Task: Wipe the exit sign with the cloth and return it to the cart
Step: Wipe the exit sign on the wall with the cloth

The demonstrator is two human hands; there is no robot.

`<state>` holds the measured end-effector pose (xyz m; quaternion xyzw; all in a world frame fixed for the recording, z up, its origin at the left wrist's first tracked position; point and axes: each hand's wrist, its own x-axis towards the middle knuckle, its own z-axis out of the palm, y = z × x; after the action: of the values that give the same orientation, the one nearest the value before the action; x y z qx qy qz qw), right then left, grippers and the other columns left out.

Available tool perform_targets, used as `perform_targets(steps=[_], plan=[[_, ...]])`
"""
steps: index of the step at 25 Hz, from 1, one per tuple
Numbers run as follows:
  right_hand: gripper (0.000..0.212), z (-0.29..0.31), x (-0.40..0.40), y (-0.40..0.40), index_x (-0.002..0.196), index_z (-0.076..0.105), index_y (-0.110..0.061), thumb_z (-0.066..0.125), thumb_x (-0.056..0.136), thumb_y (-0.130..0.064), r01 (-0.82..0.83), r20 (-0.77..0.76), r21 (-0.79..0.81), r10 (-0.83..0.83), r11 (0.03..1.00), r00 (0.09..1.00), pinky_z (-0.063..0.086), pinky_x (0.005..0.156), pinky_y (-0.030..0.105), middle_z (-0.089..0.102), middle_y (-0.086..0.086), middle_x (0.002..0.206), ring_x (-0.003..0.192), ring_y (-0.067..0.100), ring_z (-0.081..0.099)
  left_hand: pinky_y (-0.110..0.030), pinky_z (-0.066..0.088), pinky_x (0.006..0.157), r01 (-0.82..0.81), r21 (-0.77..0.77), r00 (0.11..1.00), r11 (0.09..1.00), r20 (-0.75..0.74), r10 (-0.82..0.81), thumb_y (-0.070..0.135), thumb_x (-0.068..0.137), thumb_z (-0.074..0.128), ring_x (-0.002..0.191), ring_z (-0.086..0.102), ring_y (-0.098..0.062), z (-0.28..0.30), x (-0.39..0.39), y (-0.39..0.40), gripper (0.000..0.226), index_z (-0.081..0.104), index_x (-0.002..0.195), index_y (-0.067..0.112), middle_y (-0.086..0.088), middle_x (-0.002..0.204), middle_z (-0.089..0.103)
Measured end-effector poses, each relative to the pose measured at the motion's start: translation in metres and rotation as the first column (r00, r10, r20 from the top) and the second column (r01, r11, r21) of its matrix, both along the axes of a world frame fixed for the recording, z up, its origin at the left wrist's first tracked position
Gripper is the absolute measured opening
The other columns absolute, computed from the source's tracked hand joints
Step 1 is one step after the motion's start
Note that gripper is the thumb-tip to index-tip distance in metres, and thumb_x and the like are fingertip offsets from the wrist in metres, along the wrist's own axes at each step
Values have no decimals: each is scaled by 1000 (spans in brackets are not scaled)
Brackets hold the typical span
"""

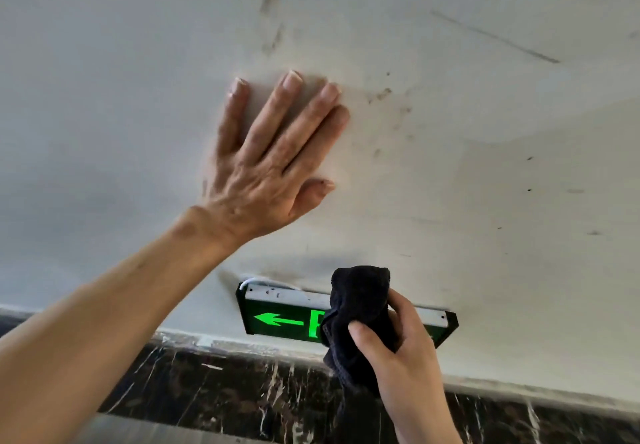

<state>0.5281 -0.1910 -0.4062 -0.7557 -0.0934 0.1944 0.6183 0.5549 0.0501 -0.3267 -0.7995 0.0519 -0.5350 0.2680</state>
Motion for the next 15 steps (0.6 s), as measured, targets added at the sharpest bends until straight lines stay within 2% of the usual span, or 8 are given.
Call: perform_targets(steps=[3, 5, 8, 10, 12, 14, 15], plan=[[48, -14, 0, 11, 99, 55, -62, 71, 80, -22, -10, 46, -3, 10, 1000, 999, 53, 88, 37, 68, -29, 99, 93, -4, 64, -56, 9, 121, -18, 44, 998, 999, 53, 16, 48, 102, 26, 143, 26, -35, -2, 6, 4, 67, 32, 155, 9, -12, 152, 36], [49, -18, -3, 17, 102, 52, -64, 70, 81, -22, -4, 130, -32, 8, 999, 991, 53, 86, 33, 63, -35, 102, 95, -8, 60, -55, 10, 121, -12, 50, 997, 999, 77, 8, 48, 102, 24, 143, 27, -35, -1, 8, 4, 65, 33, 153, 10, -11, 151, 37], [60, -17, -10, 27, 113, 45, -65, 69, 80, -20, 36, 403, -87, 2, 996, 915, 49, 85, 17, 59, -33, 110, 103, -9, 56, -54, 11, 121, -13, 49, 997, 999, 82, 9, 48, 101, 22, 142, 28, -33, 0, 9, 3, 64, 36, 151, 11, -9, 150, 39], [63, -17, -11, 35, 124, 48, -52, 67, 80, -10, 95, 663, -71, -25, 993, 749, 48, 86, 15, 60, -25, 115, 107, -2, 57, -54, 12, 120, -20, 44, 996, 999, 83, 16, 47, 101, 21, 141, 29, -33, 0, 9, 3, 63, 39, 150, 11, -8, 150, 40], [58, -22, -10, 47, 127, 53, -31, 63, 77, -4, 118, 856, -33, -33, 992, 515, 49, 90, 28, 62, -7, 118, 108, 11, 58, -54, 13, 120, -19, 39, 996, 999, 89, 15, 47, 101, 20, 141, 29, -32, 1, 10, 1, 63, 40, 149, 11, -8, 149, 40], [42, -30, -8, 65, 123, 57, -24, 54, 85, -6, 115, 942, -64, 22, 991, 336, 49, 90, 38, 67, 3, 115, 105, 24, 61, -54, 13, 120, -8, 34, 996, 999, 94, 5, 46, 101, 21, 141, 29, -32, 1, 11, 0, 62, 41, 148, 11, -8, 149, 40], [38, -35, -8, 74, 121, 60, -24, 49, 88, -9, 120, 955, -105, 67, 987, 290, 50, 89, 41, 69, 4, 113, 104, 26, 62, -54, 14, 120, -5, 32, 995, 999, 97, 2, 46, 100, 22, 142, 29, -32, 0, 11, 0, 62, 41, 148, 11, -8, 149, 40]])
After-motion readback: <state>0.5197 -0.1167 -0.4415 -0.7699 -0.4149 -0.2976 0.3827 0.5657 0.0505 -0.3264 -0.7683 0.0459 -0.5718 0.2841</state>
